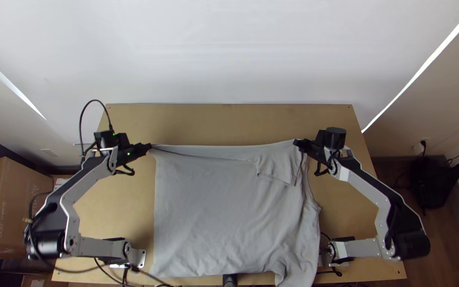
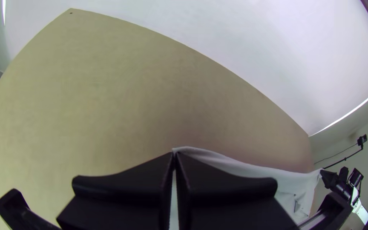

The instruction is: Fold the t-shirt

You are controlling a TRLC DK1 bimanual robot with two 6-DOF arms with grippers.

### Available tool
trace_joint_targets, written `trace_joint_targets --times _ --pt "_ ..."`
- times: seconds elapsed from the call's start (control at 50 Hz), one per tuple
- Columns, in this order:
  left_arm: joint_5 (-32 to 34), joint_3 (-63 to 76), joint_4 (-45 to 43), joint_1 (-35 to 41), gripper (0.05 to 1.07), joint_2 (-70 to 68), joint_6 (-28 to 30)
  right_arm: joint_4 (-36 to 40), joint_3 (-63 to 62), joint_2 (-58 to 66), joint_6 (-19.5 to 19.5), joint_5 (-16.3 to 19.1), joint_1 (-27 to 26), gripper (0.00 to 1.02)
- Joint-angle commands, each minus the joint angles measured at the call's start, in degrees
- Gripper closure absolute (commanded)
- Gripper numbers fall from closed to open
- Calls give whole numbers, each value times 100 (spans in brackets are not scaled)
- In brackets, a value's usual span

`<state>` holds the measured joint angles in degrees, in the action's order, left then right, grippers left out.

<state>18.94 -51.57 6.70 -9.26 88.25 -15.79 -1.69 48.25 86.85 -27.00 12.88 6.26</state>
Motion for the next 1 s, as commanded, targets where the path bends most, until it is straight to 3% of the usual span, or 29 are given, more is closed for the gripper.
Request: trace_joint_targets --times 0.0,0.66,0.82,0.98 --pt "-110 -556 -125 -94 105 606 85 -191 492 438 143 -40 -160 100" --pt "-303 -2973 218 99 105 2654 -100 231 3762 3110 292 171 -389 100" --pt "-303 -3421 490 99 105 2821 -258 688 4702 3593 266 171 -398 100" --pt "-303 -3606 833 170 105 2671 -477 1883 5704 3971 169 171 -415 100"
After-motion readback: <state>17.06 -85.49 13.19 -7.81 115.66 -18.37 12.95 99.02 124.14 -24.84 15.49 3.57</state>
